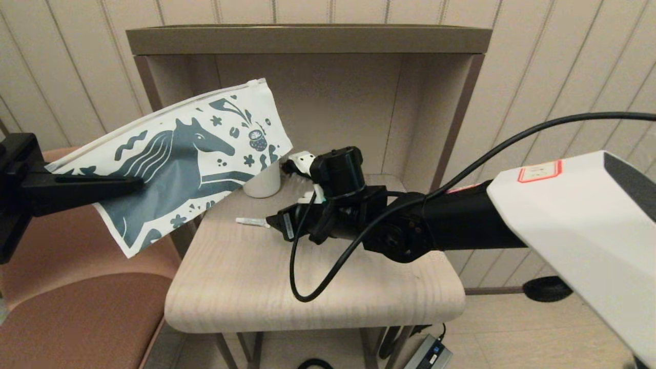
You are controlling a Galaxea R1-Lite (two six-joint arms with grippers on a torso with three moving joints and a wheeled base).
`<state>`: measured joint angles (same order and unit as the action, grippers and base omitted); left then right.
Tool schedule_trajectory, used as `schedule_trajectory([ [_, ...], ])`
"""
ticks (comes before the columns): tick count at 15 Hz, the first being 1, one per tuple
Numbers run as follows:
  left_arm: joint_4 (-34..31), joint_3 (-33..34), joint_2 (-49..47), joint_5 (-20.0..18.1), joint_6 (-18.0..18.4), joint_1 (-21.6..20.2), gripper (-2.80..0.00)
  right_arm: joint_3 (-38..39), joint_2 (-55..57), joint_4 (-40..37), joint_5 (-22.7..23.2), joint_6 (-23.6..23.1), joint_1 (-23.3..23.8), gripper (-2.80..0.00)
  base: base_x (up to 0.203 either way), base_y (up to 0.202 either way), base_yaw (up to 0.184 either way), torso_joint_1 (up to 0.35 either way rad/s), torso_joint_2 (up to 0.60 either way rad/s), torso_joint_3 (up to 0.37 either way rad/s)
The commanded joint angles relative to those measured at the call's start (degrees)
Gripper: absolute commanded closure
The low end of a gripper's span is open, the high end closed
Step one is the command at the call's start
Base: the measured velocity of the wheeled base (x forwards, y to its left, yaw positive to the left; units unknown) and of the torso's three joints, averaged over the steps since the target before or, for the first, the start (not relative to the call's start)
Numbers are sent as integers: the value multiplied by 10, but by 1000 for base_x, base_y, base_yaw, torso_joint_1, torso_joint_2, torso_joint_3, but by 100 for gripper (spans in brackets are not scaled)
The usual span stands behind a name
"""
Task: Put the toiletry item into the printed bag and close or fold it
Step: Pick up the toothpaste
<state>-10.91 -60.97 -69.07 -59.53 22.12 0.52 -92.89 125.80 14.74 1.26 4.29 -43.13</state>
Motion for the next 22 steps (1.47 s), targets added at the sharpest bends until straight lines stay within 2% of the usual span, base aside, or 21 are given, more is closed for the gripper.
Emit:
schedule_trajectory([
  [1,-1,1,-2,-3,2,0,0,-10,21,0,1,-1,-15,-280,0,0,0,0,0,0],
  [8,-1,1,-9,-2,3,0,0,-69,74,-6,0,-5,-33,-280,0,0,0,0,0,0],
  [12,-1,1,-11,-2,5,0,0,-132,111,-38,0,-5,-38,-280,0,0,0,0,0,0],
  [14,-1,2,-12,-2,5,0,0,-138,115,-44,0,-4,-37,-280,0,0,0,0,0,0],
  [15,0,2,-14,-2,5,0,0,-138,116,-44,0,-4,-37,0,0,0,0,0,0,0],
  [22,-1,3,-16,-2,6,0,0,-127,112,-41,-1,-7,-36,0,0,0,0,0,0,0],
])
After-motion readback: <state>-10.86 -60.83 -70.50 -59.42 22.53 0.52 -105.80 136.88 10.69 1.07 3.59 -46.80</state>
